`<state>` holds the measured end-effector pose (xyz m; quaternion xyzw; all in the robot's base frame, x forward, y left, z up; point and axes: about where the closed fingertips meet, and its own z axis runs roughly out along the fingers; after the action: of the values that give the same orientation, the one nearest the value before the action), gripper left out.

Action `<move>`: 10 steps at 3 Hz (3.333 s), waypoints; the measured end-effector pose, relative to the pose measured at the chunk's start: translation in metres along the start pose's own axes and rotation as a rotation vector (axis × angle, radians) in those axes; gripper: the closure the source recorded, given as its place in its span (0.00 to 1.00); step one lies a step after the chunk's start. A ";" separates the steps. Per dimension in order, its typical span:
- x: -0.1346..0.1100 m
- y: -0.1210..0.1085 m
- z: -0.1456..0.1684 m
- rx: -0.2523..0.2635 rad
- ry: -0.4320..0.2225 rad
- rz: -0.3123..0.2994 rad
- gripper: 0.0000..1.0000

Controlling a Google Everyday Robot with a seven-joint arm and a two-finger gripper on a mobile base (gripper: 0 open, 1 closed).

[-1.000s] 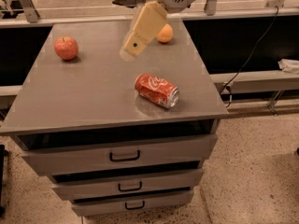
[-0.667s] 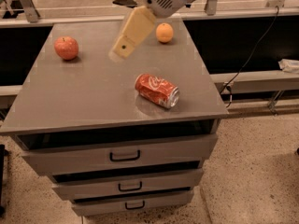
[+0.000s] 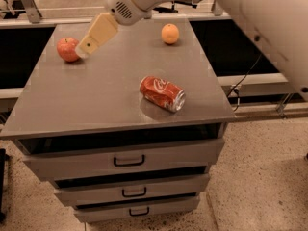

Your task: Pick apple

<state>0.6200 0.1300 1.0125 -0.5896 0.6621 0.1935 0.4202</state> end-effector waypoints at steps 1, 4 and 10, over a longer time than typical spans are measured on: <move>-0.011 -0.014 0.043 0.001 -0.064 0.034 0.00; 0.000 -0.050 0.164 0.014 -0.160 0.197 0.00; 0.053 -0.099 0.231 0.033 -0.124 0.234 0.72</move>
Offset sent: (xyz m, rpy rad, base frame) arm 0.0858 0.1092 -0.0591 0.2229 0.0672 -0.0637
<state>0.7921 0.2485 0.8627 -0.4882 0.7021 0.2665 0.4446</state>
